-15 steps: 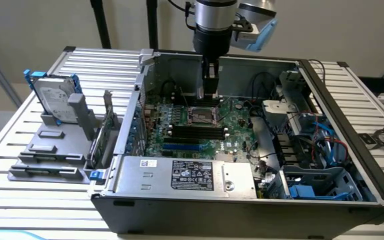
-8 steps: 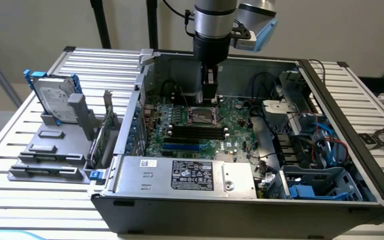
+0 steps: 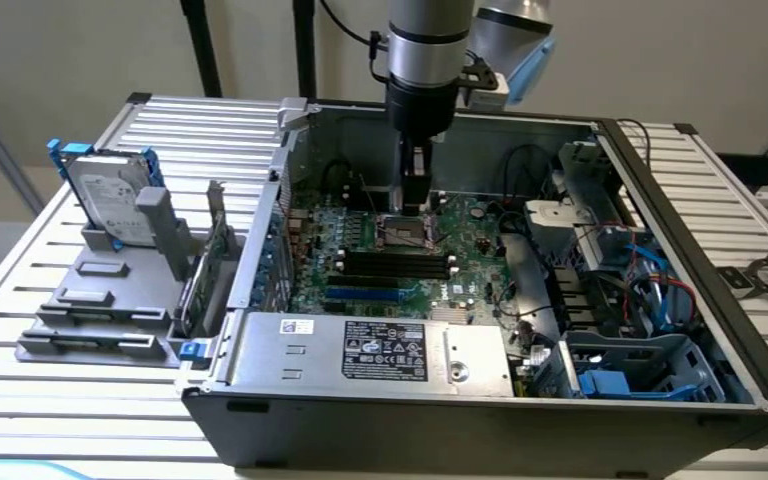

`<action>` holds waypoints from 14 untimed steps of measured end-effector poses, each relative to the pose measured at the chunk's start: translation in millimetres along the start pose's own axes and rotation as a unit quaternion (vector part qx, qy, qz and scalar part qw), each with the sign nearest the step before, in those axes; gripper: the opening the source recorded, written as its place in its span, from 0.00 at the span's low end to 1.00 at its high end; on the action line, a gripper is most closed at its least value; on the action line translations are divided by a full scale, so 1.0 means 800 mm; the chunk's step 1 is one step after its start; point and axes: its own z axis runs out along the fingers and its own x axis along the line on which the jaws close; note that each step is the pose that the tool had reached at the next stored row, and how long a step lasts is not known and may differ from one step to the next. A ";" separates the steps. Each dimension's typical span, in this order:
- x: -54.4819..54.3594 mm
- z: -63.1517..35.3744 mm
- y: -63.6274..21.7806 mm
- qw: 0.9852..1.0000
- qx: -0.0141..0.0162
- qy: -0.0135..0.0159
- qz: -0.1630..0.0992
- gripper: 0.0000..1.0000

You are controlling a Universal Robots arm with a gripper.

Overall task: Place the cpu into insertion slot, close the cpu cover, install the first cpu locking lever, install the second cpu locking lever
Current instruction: 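Place the cpu into insertion slot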

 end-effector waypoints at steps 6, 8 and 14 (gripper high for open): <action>0.000 0.013 0.000 1.000 0.004 0.000 0.000 0.55; 0.000 0.017 0.000 1.000 0.004 0.000 0.000 0.55; 0.001 0.031 0.004 1.000 0.005 0.000 0.000 0.55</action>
